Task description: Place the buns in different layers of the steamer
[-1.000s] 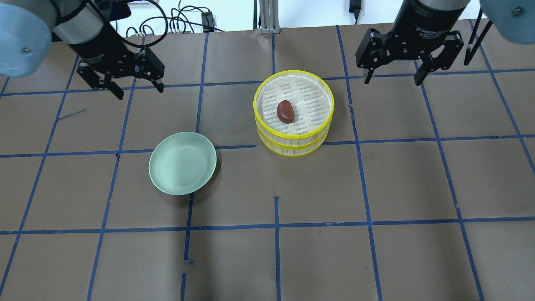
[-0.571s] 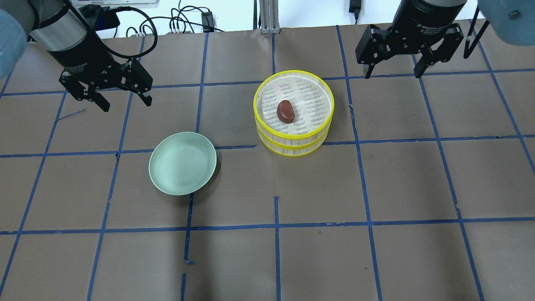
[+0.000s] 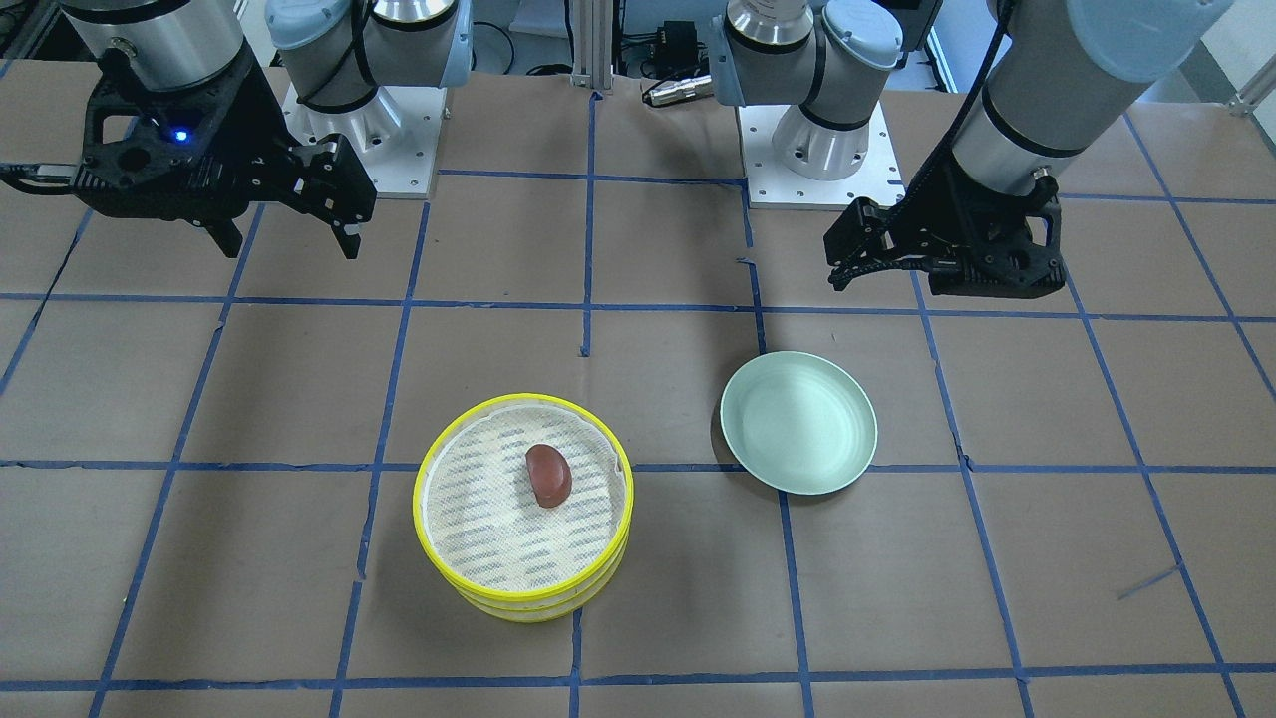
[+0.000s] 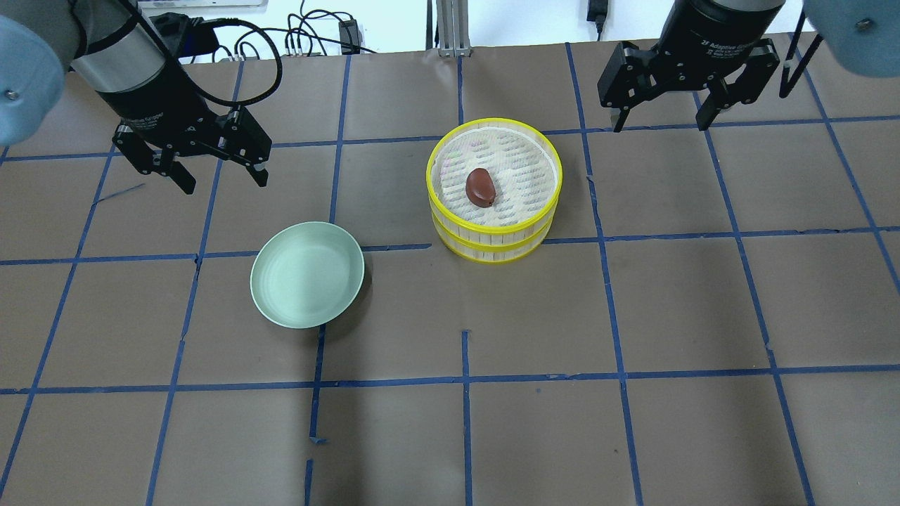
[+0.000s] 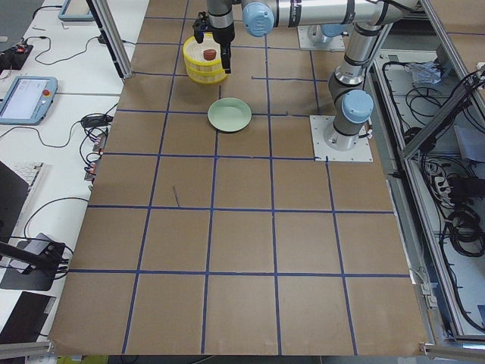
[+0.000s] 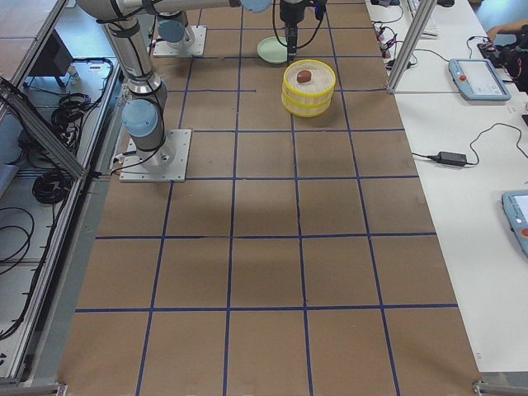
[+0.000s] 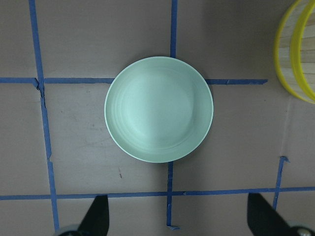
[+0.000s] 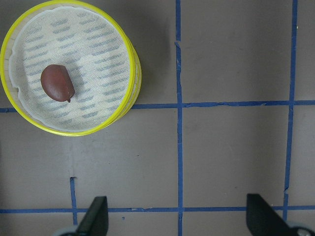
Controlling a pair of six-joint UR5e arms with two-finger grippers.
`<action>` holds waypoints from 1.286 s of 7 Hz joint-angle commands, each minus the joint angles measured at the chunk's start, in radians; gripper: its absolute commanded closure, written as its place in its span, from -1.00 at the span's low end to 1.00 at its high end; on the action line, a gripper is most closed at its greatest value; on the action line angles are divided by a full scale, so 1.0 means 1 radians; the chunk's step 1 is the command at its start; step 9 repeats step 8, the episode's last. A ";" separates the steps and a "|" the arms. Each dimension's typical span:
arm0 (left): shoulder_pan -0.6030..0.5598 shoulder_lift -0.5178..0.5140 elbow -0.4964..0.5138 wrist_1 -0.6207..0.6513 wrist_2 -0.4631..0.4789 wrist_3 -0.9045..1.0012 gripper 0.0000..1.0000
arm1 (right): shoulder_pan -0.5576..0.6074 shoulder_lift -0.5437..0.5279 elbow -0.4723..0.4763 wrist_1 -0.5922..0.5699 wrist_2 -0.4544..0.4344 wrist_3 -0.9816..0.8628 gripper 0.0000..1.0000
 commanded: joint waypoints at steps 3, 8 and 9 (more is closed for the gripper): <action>-0.035 0.005 -0.010 0.025 0.057 0.002 -1.00 | 0.000 0.000 0.002 0.001 -0.001 0.000 -1.00; -0.035 0.004 -0.010 0.049 0.055 0.022 -1.00 | 0.000 0.000 0.002 -0.001 0.006 0.003 -1.00; -0.035 0.004 -0.010 0.049 0.055 0.022 -1.00 | 0.000 0.000 0.002 -0.001 0.006 0.003 -1.00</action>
